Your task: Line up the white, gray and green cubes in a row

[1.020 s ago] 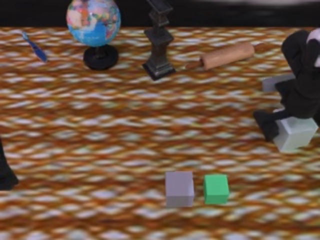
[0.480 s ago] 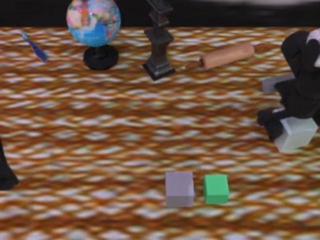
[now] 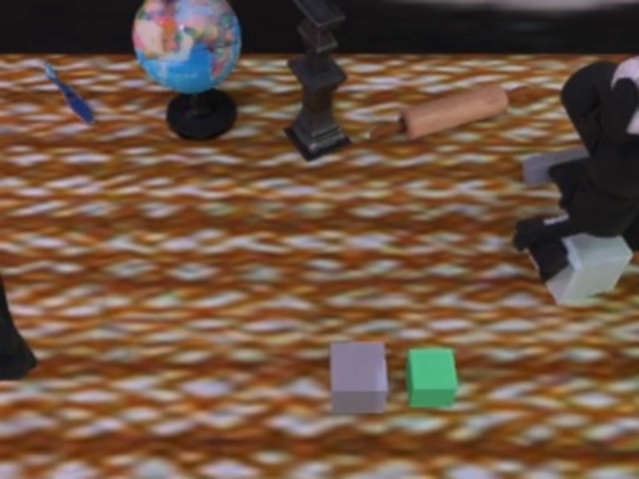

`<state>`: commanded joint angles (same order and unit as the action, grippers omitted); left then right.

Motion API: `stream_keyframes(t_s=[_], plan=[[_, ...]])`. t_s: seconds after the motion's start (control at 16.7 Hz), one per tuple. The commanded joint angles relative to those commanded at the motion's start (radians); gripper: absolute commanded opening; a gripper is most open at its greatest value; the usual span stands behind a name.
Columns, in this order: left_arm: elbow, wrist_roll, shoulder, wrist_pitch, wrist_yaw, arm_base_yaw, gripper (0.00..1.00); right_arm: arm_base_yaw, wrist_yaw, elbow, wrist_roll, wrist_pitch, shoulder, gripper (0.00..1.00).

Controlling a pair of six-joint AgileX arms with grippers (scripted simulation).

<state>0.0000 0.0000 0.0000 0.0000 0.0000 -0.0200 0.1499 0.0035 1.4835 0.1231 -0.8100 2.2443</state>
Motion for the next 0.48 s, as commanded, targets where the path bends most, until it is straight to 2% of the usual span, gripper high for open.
stream_keyframes(t_s=[0.48], plan=[[0.000,0.000,0.000,0.000,0.000,0.000,1.00,-0.003,-0.001,0.002,-0.002,-0.003,-0.008,0.00]])
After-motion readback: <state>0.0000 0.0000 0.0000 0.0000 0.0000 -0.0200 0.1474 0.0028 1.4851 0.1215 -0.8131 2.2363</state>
